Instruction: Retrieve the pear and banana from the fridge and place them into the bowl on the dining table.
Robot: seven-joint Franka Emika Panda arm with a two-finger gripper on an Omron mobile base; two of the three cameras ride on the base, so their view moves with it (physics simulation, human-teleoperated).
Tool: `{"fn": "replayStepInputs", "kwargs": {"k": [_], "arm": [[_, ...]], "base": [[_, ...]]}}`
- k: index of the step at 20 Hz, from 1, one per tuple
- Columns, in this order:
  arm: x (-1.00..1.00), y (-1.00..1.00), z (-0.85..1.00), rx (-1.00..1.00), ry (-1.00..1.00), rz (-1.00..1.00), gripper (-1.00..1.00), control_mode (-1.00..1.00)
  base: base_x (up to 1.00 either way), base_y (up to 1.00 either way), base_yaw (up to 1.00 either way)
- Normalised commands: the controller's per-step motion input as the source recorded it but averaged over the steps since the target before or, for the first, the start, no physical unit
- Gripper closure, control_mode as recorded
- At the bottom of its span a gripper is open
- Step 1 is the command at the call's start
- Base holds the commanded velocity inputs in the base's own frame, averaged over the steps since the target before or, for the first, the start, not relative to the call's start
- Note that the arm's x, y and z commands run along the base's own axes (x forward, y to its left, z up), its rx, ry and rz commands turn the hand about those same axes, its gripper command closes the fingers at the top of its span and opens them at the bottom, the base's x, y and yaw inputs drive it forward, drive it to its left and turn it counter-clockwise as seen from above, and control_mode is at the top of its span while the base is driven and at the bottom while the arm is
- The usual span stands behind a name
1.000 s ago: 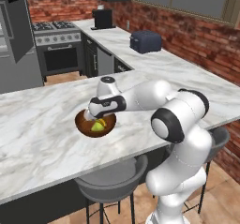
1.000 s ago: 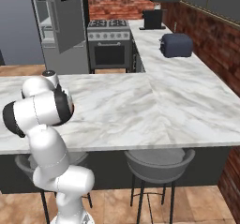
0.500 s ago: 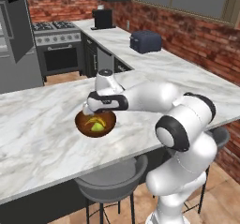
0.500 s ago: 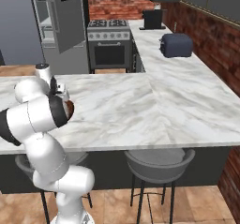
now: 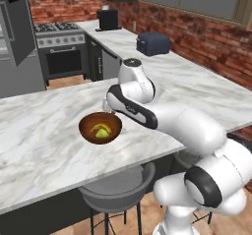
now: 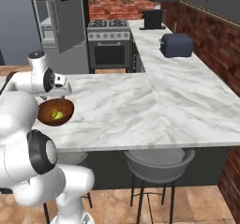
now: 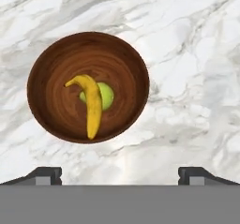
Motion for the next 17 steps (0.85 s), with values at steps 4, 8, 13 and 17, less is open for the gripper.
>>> {"fn": "replayStepInputs", "kwargs": {"k": [4,8,13,17], "arm": [[-0.94,-0.79,0.79,0.01,-0.21,-0.02,-1.0,-1.0],[-1.0,-0.64,0.57,0.0,-0.33,0.0,-1.0,-1.0],[-1.0,-0.54,0.48,0.0,-0.36,0.0,-1.0,-1.0],[-1.0,-0.53,0.48,0.01,-0.29,0.0,-1.0,-1.0]], "base": [[0.0,0.0,0.0],[0.0,0.0,0.0],[0.0,0.0,0.0],[0.0,0.0,0.0]]}}
